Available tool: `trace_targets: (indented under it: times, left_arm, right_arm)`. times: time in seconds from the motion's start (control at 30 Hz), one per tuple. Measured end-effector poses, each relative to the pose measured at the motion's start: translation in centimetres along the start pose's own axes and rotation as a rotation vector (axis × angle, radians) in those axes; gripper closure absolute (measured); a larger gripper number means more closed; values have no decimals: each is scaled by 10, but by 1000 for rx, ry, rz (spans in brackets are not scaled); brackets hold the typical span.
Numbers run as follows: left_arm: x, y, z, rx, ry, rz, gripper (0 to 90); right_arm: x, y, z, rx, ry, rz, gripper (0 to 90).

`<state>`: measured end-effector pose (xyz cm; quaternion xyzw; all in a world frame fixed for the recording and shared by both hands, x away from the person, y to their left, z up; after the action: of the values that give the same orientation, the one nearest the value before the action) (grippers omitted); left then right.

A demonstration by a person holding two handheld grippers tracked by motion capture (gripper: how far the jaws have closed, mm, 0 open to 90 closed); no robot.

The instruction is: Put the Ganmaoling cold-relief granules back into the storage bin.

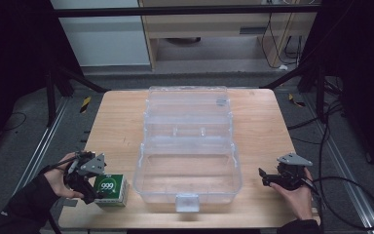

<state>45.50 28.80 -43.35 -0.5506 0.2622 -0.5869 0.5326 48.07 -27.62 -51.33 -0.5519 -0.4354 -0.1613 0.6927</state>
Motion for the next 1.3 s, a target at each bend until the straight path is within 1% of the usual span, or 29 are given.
trace_targets:
  times: [0.1,0.27,0.43,0.53,0.7,0.9,0.97,1.3]
  left_arm:
    - [0,3,-3,-3,14,19,38]
    - [0,8,-6,-13,29,31,33]
    - [-2,15,-8,-24,32,41,31]
    - [-2,18,-9,-35,33,40,30]
    - [-3,27,-10,-39,38,52,30]
    - [-7,37,-11,-64,32,58,34]
    - [-8,39,-11,-70,33,60,45]
    - [-11,48,-12,-87,35,60,45]
  right_arm:
    - [0,0,0,0,-6,6,21]
    - [-1,1,1,2,-6,13,20]
    - [-2,2,1,3,-10,18,19]
    - [-3,3,1,-1,-13,24,15]
    - [-3,3,1,-2,-17,25,15]
    - [-3,3,1,-3,-25,30,15]
    - [-4,4,1,-3,-25,33,15]
    - [-4,5,2,0,-29,41,15]
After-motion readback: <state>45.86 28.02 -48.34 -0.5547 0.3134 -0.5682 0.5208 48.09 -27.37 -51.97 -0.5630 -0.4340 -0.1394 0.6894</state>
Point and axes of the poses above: each handheld gripper's, and its own axes: y roughly forward along the jaws, x roughly out of its top, z roughly to its left, the point moved 5 cm from there along y, roughly forward along the jaws, and after that the axes turned 8 degrees about x, right-handed, at the moved point
